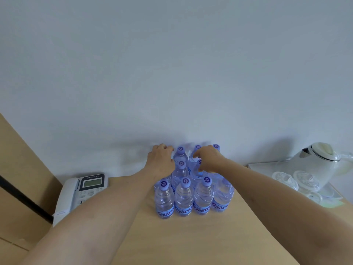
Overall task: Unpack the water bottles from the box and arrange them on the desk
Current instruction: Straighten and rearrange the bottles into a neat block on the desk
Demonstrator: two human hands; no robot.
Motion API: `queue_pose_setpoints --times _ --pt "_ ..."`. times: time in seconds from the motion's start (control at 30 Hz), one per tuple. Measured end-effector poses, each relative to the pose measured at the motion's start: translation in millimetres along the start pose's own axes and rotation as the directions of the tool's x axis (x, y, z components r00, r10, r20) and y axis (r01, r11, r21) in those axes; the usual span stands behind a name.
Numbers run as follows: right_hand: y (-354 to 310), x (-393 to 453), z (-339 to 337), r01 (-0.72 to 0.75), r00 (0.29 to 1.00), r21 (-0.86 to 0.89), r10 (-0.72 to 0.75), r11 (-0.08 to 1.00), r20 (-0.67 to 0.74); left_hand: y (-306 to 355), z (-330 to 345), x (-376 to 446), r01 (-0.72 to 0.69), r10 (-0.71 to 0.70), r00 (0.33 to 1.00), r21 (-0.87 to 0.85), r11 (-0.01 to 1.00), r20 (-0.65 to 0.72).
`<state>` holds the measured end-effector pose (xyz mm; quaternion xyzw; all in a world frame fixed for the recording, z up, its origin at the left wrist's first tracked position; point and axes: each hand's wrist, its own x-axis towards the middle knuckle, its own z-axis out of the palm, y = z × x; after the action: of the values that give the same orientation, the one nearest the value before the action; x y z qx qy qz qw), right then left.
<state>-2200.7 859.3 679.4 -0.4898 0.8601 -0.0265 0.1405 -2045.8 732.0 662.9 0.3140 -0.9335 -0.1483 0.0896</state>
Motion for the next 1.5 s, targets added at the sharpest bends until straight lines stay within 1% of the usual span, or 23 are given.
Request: queue_pose_setpoints --times 0.07,0.13,0.17,0.23,0.3,0.4,0.47,0.6,0.8,0.87,1.0,1.1,1.23,1.27,1.4,1.5 --pt "8 -1 -6 0.001 0.997 0.018 0.000 1.000 -0.073 5 -1 2 0.004 -0.004 1.000 0.016 1.000 -0.010" --pt "19 -3 -12 -0.057 0.987 -0.002 0.056 0.998 -0.149 12 -1 4 0.016 -0.015 0.999 0.034 0.999 -0.028" --pt "25 -4 -15 -0.097 0.982 -0.038 0.089 0.995 -0.165 17 -1 6 0.022 -0.020 0.999 0.042 0.999 -0.038" --pt "38 -7 -17 -0.144 0.982 -0.121 0.126 0.982 -0.144 25 1 7 0.034 -0.031 0.998 0.055 0.998 -0.047" --pt "49 -9 -17 -0.155 0.985 -0.153 0.142 0.976 -0.096 32 4 8 0.039 -0.036 0.998 0.069 0.997 -0.047" --pt "57 -9 -12 -0.076 0.996 -0.100 0.072 0.992 -0.042 39 8 8 0.047 -0.045 0.999 0.077 0.996 -0.030" --pt "55 -8 -12 -0.025 0.999 -0.067 0.023 0.997 -0.031 42 11 8 0.057 -0.055 0.998 0.072 0.996 -0.026" --pt "55 -4 -17 -0.004 1.000 -0.086 0.005 0.996 0.007 51 16 11 0.054 -0.051 0.998 0.061 0.997 -0.037" --pt "63 -3 -16 0.036 0.999 -0.036 -0.034 0.999 0.037 59 18 13 0.047 -0.045 0.998 0.059 0.997 -0.035" --pt "66 -3 -16 0.033 0.999 -0.046 -0.032 0.998 0.017 60 18 14 0.046 -0.043 0.998 0.061 0.997 -0.038" --pt "66 -7 -11 -0.011 0.999 -0.008 0.011 1.000 -0.037 61 18 13 0.054 -0.052 0.998 0.060 0.997 -0.034" --pt "62 -11 -13 0.000 1.000 -0.059 0.000 0.998 0.004 62 17 12 0.054 -0.052 0.998 0.066 0.996 -0.032" --pt "65 -10 -13 0.046 0.998 -0.042 -0.044 0.998 0.042 64 17 10 0.056 -0.054 0.998 0.077 0.995 -0.027" --pt "65 -11 -13 0.049 0.999 -0.073 -0.047 0.996 0.027 64 18 10 0.057 -0.055 0.998 0.081 0.995 -0.021" --pt "66 -11 -7 0.015 0.996 -0.049 -0.019 0.999 -0.082 69 18 9 0.055 -0.055 0.998 0.101 0.993 -0.008" --pt "66 -12 -5 0.025 0.995 -0.093 -0.034 0.995 -0.094 71 18 8 0.052 -0.051 0.999 0.096 0.994 -0.012"
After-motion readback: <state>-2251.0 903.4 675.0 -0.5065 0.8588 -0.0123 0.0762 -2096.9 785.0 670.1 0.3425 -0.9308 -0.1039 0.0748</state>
